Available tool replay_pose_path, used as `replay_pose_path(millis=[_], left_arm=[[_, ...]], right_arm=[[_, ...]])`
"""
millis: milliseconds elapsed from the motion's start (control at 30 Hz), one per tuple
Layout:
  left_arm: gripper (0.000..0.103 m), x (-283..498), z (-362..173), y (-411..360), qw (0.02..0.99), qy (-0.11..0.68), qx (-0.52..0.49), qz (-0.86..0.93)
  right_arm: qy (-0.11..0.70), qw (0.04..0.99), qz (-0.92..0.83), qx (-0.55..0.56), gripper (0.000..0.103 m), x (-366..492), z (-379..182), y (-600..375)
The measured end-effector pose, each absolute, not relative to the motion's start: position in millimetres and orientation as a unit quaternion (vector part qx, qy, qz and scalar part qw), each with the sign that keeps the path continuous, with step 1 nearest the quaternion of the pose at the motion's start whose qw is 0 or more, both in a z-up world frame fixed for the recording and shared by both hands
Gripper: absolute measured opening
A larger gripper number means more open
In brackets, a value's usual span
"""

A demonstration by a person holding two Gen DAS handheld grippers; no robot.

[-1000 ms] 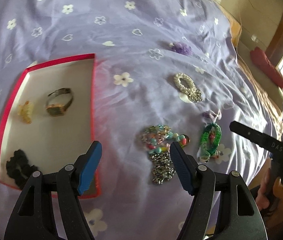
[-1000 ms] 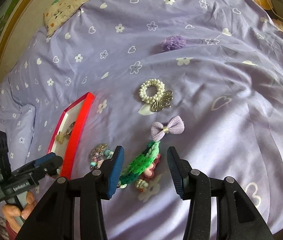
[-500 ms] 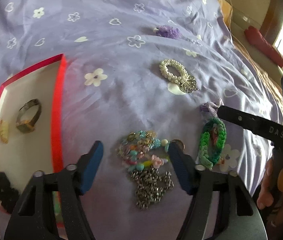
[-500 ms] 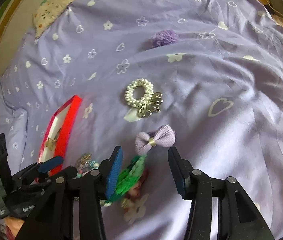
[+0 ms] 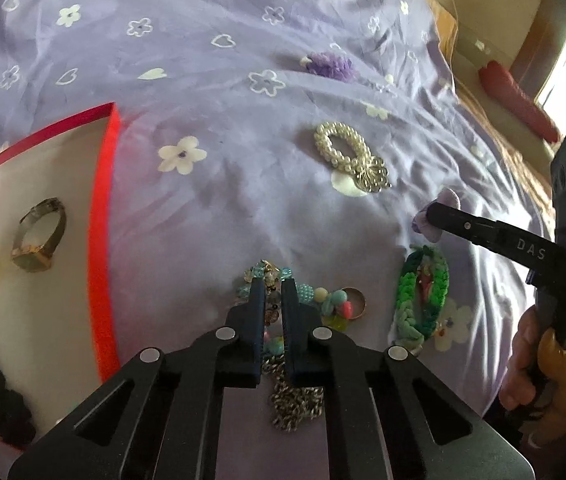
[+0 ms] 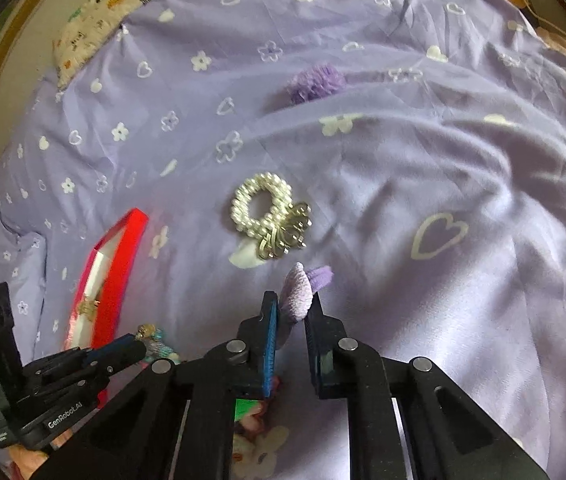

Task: Organize jewelry
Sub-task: 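Grasp the pastel beaded bracelet with the left gripper while the right gripper grasps the purple bow clip, then carry the bracelet and bow clip into the red box and open both grippers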

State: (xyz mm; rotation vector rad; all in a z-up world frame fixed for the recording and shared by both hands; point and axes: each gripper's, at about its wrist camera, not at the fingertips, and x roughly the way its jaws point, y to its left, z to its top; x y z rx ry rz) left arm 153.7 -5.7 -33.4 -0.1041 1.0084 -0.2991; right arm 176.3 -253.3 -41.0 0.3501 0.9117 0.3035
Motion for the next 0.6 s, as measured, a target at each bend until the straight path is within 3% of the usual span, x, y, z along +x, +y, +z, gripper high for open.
replay_pose_path(millis=[600], left_arm=[[0.006, 110, 25, 47, 0.892, 0.413, -0.122, -0.137]], right_arm=[[0.423, 0.863, 0.231, 0.154, 0.013, 149, -9, -198]])
